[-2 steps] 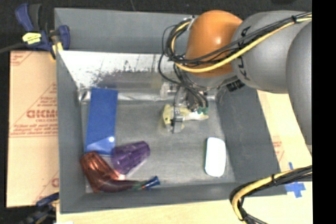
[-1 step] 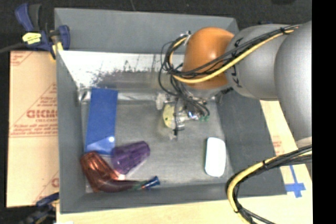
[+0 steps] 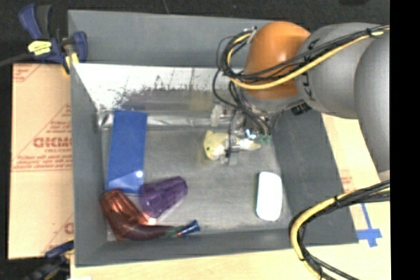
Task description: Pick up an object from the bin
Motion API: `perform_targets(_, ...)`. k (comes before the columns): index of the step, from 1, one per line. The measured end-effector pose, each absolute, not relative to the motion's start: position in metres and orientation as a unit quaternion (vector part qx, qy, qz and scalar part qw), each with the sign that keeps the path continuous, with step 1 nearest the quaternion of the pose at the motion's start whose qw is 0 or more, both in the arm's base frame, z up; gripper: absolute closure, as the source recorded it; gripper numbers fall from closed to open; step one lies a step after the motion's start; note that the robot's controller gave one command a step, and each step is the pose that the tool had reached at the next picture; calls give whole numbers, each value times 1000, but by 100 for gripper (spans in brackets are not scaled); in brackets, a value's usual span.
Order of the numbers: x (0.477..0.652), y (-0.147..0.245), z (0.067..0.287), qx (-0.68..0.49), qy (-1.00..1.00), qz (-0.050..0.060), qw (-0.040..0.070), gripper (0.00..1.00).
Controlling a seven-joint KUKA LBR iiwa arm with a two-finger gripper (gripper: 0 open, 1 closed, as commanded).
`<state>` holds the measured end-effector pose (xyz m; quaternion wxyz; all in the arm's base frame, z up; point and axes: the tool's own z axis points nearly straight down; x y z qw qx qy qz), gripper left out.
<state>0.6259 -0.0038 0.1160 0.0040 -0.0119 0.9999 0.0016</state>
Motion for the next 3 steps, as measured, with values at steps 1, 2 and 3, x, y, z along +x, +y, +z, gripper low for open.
perform_targets(1, 629, -19, 131, 10, 1000, 1, 8, 0)
perform_targets(2, 632, -30, 109, -85, 996, 0, 7, 0)
perform_targets(3, 634, -29, 85, 9, 1000, 1, 8, 0)
